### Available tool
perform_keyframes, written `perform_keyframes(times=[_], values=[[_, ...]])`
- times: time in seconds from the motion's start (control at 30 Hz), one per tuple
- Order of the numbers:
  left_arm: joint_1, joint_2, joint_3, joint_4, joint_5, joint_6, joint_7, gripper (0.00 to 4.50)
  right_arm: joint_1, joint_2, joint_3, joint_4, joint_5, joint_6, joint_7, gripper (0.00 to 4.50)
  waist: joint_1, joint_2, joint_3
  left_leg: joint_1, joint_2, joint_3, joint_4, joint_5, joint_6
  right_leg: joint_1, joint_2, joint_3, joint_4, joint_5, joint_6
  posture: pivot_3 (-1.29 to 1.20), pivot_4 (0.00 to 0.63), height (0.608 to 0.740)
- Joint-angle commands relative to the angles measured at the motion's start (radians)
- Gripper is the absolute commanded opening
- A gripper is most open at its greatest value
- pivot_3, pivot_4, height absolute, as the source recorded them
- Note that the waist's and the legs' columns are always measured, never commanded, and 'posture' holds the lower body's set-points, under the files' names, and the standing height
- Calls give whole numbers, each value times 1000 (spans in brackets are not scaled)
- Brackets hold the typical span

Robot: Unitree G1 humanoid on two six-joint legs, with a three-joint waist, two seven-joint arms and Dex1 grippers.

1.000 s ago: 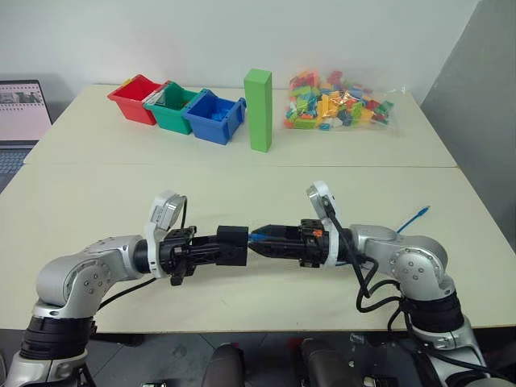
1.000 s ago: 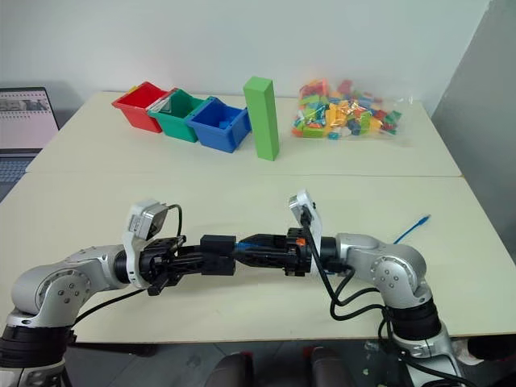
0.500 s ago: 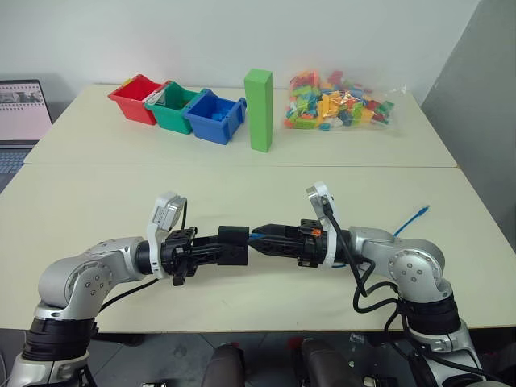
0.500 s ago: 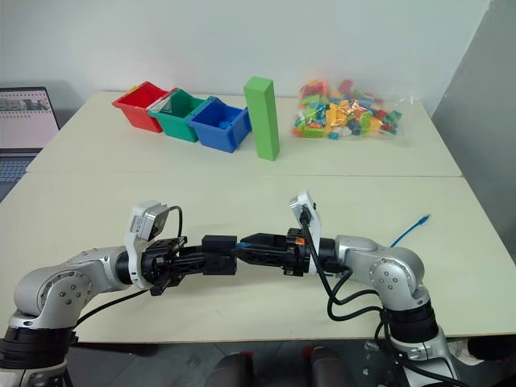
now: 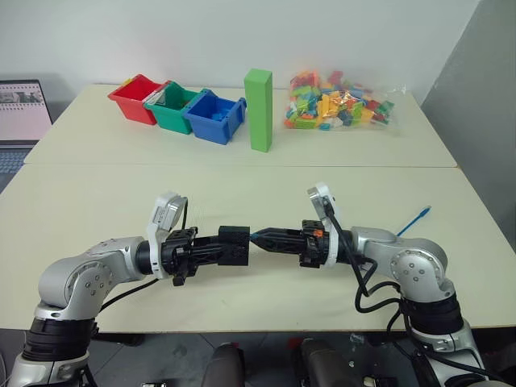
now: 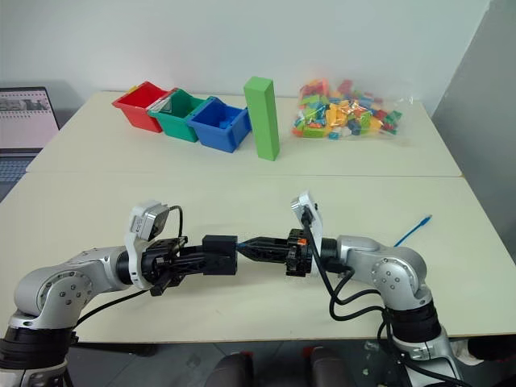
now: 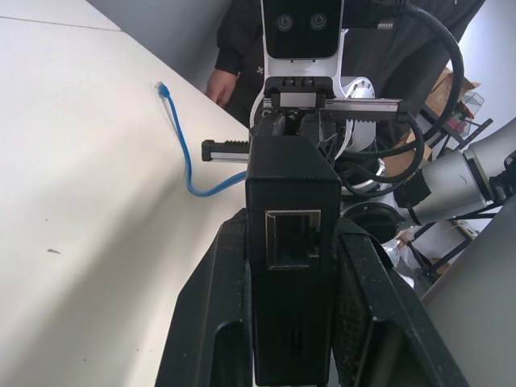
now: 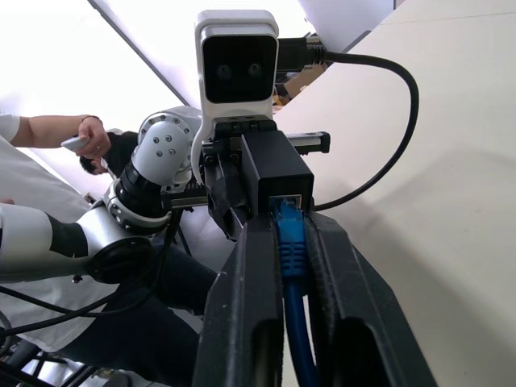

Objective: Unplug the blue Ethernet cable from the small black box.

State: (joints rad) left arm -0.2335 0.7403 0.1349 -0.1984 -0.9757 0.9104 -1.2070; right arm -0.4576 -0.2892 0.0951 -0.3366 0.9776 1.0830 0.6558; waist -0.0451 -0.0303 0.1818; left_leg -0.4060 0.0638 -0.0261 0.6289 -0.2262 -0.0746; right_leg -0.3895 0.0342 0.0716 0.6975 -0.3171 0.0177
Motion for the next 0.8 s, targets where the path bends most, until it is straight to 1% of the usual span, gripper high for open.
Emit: perform_keyframes(times=[0.03, 0.3, 0.63, 0.73, 0.8], values=[[-3, -5, 18, -29, -21, -2, 7, 799, -7, -4, -16, -14, 27, -3, 13, 68, 0, 0, 0, 0, 0, 0, 0, 0, 0, 0, 0, 0, 0, 0, 0, 0, 150, 740], [7, 3, 25, -28, -19, -9, 2, 799, -12, -15, -26, 3, 44, 6, 4, 68, 0, 0, 0, 0, 0, 0, 0, 0, 0, 0, 0, 0, 0, 0, 0, 0, 150, 740], [49, 34, 101, 10, -5, -32, 12, 799, 52, -120, -80, 16, 27, -7, 18, 67, -1, 0, 0, 0, 0, 0, 0, 0, 0, 0, 0, 0, 0, 0, 0, 0, 150, 740], [64, 39, 117, 12, 1, -38, 24, 799, 40, -117, -111, 74, -42, -89, -9, 67, -4, 0, 0, 0, 0, 0, 0, 0, 0, 0, 0, 0, -1, 0, 0, 0, 150, 740], [66, 37, 128, 15, 3, -40, 41, 799, -5, -109, -90, 167, -204, -256, -45, 67, -6, 0, 0, 0, 0, 0, 0, 0, 0, 0, 0, 0, -1, 0, 0, 0, 150, 740]])
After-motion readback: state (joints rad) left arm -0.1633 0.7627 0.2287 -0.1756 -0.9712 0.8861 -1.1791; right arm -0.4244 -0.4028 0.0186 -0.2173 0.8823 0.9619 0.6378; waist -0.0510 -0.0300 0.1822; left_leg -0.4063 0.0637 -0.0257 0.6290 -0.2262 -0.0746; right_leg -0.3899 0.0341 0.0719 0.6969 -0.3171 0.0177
